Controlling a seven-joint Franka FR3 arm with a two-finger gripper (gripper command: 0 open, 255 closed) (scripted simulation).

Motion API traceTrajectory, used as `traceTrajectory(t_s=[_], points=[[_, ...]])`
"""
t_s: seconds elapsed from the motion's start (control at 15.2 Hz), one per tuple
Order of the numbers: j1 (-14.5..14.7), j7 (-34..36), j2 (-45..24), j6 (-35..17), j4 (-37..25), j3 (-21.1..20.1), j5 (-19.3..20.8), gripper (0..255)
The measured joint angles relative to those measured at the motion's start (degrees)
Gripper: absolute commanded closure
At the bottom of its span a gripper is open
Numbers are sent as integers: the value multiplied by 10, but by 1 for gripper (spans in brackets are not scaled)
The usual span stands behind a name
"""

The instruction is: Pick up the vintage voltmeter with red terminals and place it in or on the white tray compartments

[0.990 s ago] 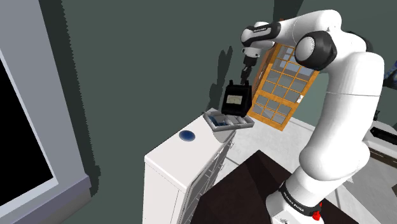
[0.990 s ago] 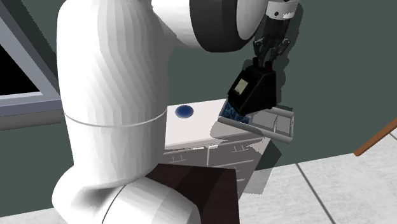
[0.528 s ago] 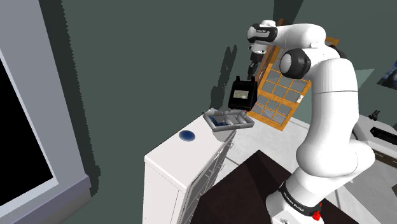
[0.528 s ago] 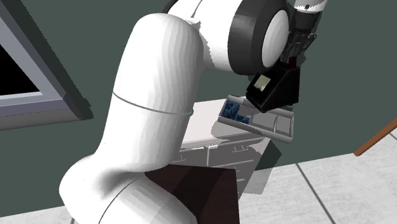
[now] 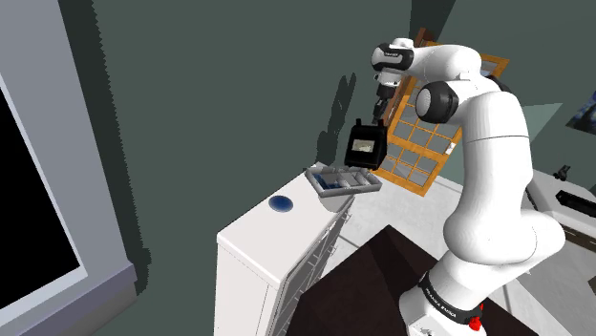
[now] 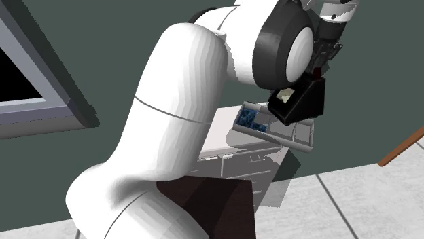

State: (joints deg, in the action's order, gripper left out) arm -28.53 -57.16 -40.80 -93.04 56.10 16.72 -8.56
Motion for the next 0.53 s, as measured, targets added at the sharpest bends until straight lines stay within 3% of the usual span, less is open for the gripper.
traceTrajectory(t_s=[0.53], points=[[8,-2,4,-64,69,0,0,255]])
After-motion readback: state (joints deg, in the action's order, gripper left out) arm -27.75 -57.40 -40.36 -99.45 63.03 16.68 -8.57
